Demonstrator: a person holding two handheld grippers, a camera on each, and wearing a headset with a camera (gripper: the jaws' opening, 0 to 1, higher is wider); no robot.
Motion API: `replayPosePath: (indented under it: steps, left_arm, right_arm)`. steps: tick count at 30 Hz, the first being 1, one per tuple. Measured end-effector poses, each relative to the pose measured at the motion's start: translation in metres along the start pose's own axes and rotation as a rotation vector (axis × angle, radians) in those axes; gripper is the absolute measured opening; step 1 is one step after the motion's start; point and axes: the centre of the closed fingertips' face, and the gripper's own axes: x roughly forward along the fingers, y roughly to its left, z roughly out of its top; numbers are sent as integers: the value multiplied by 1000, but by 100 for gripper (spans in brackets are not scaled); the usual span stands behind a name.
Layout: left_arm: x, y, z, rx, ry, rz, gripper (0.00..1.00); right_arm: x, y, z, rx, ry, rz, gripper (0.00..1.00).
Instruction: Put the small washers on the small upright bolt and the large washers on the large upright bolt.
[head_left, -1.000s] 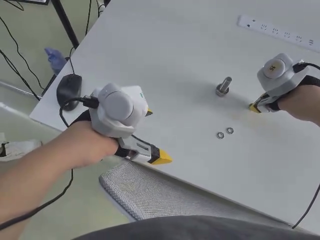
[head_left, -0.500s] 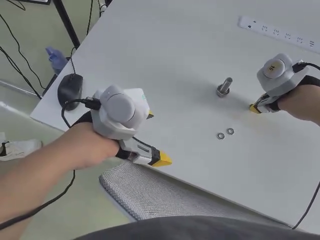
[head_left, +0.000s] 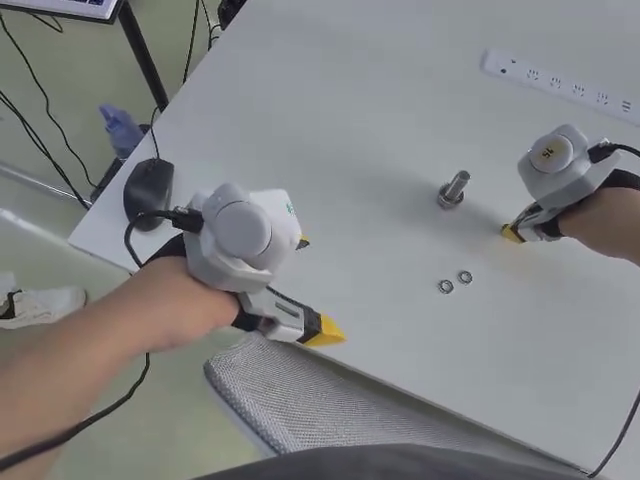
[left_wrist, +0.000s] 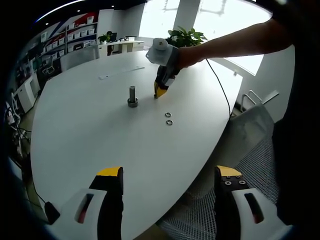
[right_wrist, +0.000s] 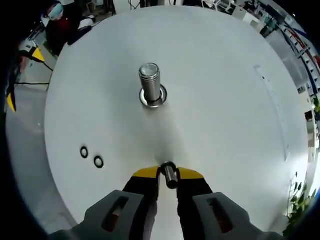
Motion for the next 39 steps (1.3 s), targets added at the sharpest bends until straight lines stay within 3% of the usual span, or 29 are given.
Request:
replayPosePath:
  steps: [5, 14, 25, 28, 39]
  left_arm:
    - [-1, -2, -1, 4, 0, 0, 74]
    - [-2, -6, -2, 12, 2, -8, 74]
    - [-12, -10, 12, 67, -30, -9, 76]
    - [-14, -9, 12, 72, -38, -9, 78]
    - [-20, -10, 15, 72, -71, 13, 89]
  right_arm:
    - [0, 2, 1, -14, 0, 11, 23]
    - [-8, -1, 4, -8, -14, 32, 27]
    - [-41, 1, 7, -3, -27, 15, 30]
    - [-40, -2, 8, -4, -37, 9, 31]
    - [-64, 18, 20, -39, -46, 0, 31]
